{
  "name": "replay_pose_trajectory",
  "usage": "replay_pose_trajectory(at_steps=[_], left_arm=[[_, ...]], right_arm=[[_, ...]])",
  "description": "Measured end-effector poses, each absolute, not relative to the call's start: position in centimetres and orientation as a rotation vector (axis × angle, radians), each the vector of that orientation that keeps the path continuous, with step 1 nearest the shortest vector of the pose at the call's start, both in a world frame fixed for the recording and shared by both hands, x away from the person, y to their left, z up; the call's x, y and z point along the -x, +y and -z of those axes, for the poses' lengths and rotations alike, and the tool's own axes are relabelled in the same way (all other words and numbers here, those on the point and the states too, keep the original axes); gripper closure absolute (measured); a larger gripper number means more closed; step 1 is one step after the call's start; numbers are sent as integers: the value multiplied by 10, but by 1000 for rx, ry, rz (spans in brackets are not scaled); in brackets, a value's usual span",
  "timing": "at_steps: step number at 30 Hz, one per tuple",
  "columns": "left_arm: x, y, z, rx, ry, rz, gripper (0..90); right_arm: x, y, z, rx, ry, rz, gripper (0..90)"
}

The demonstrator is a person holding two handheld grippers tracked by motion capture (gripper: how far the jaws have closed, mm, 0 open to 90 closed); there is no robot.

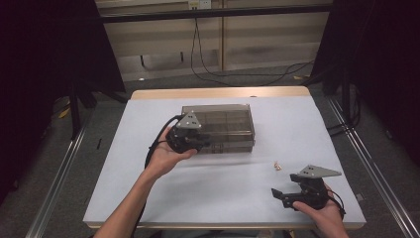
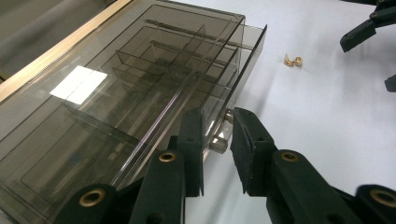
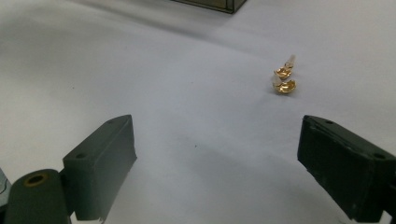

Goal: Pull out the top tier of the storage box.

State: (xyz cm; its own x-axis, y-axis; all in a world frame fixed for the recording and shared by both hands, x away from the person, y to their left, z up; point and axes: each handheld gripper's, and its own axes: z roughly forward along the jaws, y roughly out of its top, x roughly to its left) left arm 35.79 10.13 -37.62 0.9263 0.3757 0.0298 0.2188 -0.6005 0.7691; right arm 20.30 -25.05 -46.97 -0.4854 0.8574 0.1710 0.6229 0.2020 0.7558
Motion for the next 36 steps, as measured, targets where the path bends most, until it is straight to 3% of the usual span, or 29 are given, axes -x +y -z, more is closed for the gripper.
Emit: replay_pose_trajectory(at_steps=[18, 36], left_arm=[[-367, 83, 386, -2249, 426, -184, 795], [-373, 79, 393, -2292, 427, -175, 782]], right_arm=[[-202, -250, 469, -1388, 2204, -1161, 111], [-202, -249, 470, -1393, 2209, -1163, 109]])
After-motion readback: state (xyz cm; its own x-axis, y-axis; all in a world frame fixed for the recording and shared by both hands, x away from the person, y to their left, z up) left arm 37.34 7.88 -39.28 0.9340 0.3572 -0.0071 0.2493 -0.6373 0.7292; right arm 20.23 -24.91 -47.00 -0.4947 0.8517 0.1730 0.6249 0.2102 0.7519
